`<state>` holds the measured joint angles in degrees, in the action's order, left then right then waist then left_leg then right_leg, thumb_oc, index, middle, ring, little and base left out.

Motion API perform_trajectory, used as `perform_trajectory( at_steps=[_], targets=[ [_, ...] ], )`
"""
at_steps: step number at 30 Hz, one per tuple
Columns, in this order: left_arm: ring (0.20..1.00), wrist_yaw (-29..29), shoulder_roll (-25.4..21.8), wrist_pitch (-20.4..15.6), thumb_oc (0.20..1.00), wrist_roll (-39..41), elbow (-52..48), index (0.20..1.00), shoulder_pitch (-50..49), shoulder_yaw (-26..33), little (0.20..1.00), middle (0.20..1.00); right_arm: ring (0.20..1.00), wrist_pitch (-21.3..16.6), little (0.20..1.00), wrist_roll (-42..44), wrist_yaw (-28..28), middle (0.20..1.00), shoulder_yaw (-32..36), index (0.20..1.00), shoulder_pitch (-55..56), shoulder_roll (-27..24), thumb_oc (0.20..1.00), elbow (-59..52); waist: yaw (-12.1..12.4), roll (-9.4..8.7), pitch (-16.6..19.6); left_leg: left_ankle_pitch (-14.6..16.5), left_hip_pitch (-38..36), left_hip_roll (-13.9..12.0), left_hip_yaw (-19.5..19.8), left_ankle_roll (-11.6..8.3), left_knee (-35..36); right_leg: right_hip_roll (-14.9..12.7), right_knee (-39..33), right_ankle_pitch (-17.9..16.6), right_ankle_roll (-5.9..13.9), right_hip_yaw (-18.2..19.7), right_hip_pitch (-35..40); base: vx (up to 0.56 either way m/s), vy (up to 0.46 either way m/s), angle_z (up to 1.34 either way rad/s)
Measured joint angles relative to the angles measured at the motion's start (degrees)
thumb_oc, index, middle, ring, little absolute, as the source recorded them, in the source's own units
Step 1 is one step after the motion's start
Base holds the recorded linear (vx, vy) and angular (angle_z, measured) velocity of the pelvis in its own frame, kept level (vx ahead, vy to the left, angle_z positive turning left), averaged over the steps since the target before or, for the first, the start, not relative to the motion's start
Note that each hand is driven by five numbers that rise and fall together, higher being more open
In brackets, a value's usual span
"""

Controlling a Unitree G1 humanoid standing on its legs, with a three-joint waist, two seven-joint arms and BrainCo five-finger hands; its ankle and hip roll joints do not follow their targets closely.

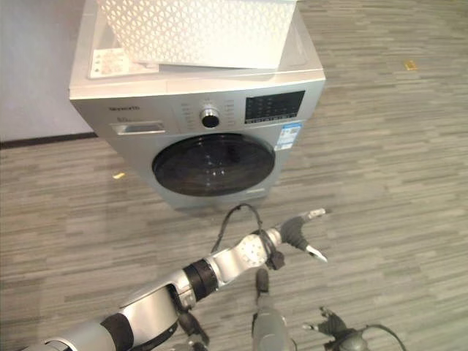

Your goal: Grab the laundry basket,head to the washer,open it,put in the laundry and shut it.

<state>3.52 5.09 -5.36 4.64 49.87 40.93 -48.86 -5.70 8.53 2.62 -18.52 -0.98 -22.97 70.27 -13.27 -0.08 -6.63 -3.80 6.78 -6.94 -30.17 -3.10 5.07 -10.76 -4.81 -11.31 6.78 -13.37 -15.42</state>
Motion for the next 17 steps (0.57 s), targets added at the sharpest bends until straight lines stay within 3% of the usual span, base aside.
perform_trajectory(
  at_steps=[5,6,8,9,11,14,15,17],
  targets=[
    [1.000,-0.5,-8.7,1.0,1.000,0.0,8.8,1.000,-11.3,12.4,1.000,1.000,1.000,1.0,1.000,-1.5,0.1,1.000,5.0,1.000,1.8,-0.4,1.000,4.3,2.6,3.48,1.5,-0.1,-0.8,-0.9,2.2,-0.82,0.1,0.6,0.0,1.8,0.05,-1.5,2.0,0.00,-0.059,0.18],
    [1.000,-1.4,-11.6,0.5,1.000,-0.2,10.0,1.000,-16.5,19.7,1.000,1.000,1.000,1.1,1.000,-1.6,0.1,1.000,7.2,1.000,2.3,-0.7,1.000,4.3,3.5,4.50,1.6,0.3,-1.0,-1.3,3.0,-1.04,0.1,0.8,0.0,2.1,0.05,-2.7,2.8,0.00,-0.009,0.20],
    [1.000,-1.4,-14.4,1.8,1.000,-0.4,12.5,1.000,-20.3,22.4,1.000,1.000,1.000,1.1,1.000,-1.5,0.1,1.000,8.0,1.000,3.3,-1.0,1.000,4.5,4.0,4.78,1.5,0.2,-1.4,-1.4,4.0,-1.14,0.0,0.9,0.0,2.5,-0.15,-3.3,3.7,0.00,-0.017,0.27],
    [1.000,-2.1,-18.4,2.6,1.000,-0.9,15.1,1.000,-24.5,25.8,1.000,1.000,1.000,1.2,1.000,-1.6,0.3,1.000,8.5,1.000,2.9,-1.4,1.000,4.9,6.1,5.81,1.6,0.2,-1.8,-1.4,4.7,-1.20,0.1,0.8,0.0,2.6,-0.04,-4.3,4.6,0.01,-0.019,0.23],
    [1.000,-1.9,-22.9,3.0,1.000,-1.3,22.7,1.000,-31.5,34.4,1.000,1.000,1.000,1.0,1.000,-1.6,0.4,1.000,9.4,1.000,3.0,-2.4,1.000,4.4,7.8,5.99,1.9,0.2,-3.1,-1.4,5.5,-1.34,0.1,0.7,-0.1,3.2,0.18,-4.8,6.4,0.04,-0.025,0.25],
    [1.000,-1.3,-27.0,3.1,1.000,-8.0,26.7,1.000,-39.8,37.2,1.000,1.000,1.000,1.1,1.000,-1.6,1.3,1.000,8.5,1.000,2.6,-1.1,1.000,2.9,12.2,4.83,3.8,1.0,-6.5,-1.4,6.3,-1.58,0.1,0.8,-0.1,3.9,0.41,-6.3,10.6,0.04,-0.008,0.29],
    [1.000,-0.9,-27.7,2.8,1.000,-11.8,26.5,1.000,-41.7,36.1,1.000,1.000,1.000,0.9,1.000,-1.6,1.4,1.000,8.3,1.000,1.9,-0.1,1.000,1.6,13.2,3.89,6.5,1.2,-6.7,-0.9,7.7,-1.39,0.1,0.4,0.0,4.4,0.77,-7.6,11.9,0.05,0.054,0.34],
    [1.000,-0.8,-26.9,2.8,1.000,-12.6,26.2,1.000,-41.7,36.1,1.000,1.000,1.000,0.8,1.000,-1.8,1.5,1.000,8.3,1.000,1.7,0.5,1.000,2.2,13.9,2.96,7.8,1.4,-8.0,-0.5,8.1,-1.14,0.1,-0.2,0.0,4.5,0.99,-8.1,13.6,0.02,0.051,0.26]
  ],
)
